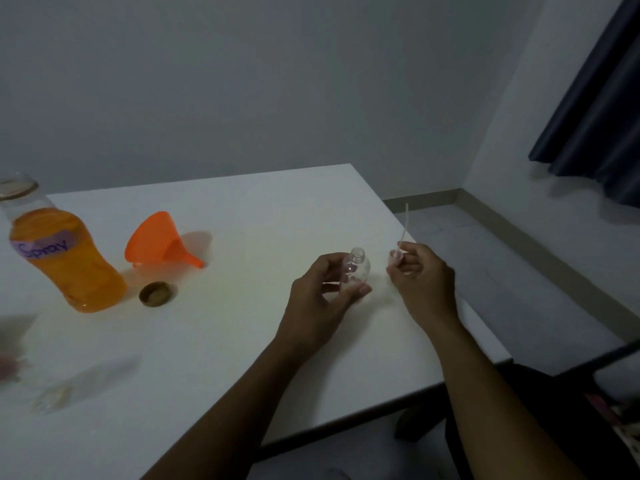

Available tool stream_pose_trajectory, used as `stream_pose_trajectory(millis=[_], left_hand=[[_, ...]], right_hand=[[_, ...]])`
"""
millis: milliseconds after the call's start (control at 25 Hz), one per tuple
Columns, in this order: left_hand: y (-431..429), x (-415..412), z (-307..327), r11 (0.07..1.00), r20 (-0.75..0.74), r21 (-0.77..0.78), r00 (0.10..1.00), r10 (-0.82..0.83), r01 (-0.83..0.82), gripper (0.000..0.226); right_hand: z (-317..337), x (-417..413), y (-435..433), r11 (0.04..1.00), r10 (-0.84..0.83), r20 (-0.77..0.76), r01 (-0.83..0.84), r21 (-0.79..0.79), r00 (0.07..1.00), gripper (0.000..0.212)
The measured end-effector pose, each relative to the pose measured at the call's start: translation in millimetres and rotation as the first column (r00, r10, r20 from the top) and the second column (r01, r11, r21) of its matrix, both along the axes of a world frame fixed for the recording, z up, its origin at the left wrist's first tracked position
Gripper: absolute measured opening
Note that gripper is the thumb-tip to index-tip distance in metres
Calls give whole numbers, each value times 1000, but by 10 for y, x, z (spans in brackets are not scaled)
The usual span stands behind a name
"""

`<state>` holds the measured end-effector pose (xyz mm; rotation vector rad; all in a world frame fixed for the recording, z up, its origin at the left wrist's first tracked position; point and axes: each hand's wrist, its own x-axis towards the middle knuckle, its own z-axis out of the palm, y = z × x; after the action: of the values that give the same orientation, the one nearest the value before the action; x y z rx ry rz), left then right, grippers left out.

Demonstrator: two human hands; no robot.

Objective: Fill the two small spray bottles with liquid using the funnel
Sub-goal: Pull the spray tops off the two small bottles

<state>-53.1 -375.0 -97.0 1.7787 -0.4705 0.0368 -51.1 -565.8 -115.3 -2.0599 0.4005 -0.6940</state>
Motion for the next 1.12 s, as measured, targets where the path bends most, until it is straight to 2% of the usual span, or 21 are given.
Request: stream_pose_trajectory(millis=[160,400,480,560,640,720,800,880,920,1040,1120], left_hand=[[-80,92,-56,999,-10,35,1000,5,-5,49],[83,85,-141,984,-87,172,996,-32,46,69],[228,-30,-146,974,-80,222,997,-18,35,69],[459,-233,-110,962,-32,273,999,31,-21,60],[675,-412,-42,953,35,284,995,95,-101,48],[1022,-700,59,938,120,237,965,231,-254,36],[1358,-980,121,886,179,155,894,411,-438,26],[1645,-1180,112,775,170,76,775,609,-627,26],[1778,-1237,94,701,145,49,700,700,-711,31],[2117,-1263,48,487,21,12,487,873,-873,57],[2283,-1206,32,437,-54,71,434,899,-897,73]], right_hand=[[19,31,22,999,-32,-40,31,-25,999,32],[100,-226,36,991,23,-115,-7,136,993,54],[177,-389,94,987,15,-110,2,160,994,55],[319,-559,243,992,-40,-21,42,122,999,46],[433,-691,388,997,-59,139,51,64,989,34],[517,-879,653,998,46,282,-33,-54,958,26],[525,-1001,939,965,223,320,-161,-207,921,21],[476,-1021,1222,887,415,258,-326,-326,872,23],[424,-999,1359,841,495,176,-417,-344,851,25],[238,-922,1674,710,601,-262,-655,-257,755,42],[113,-866,1761,617,569,-489,-737,-277,661,56]])
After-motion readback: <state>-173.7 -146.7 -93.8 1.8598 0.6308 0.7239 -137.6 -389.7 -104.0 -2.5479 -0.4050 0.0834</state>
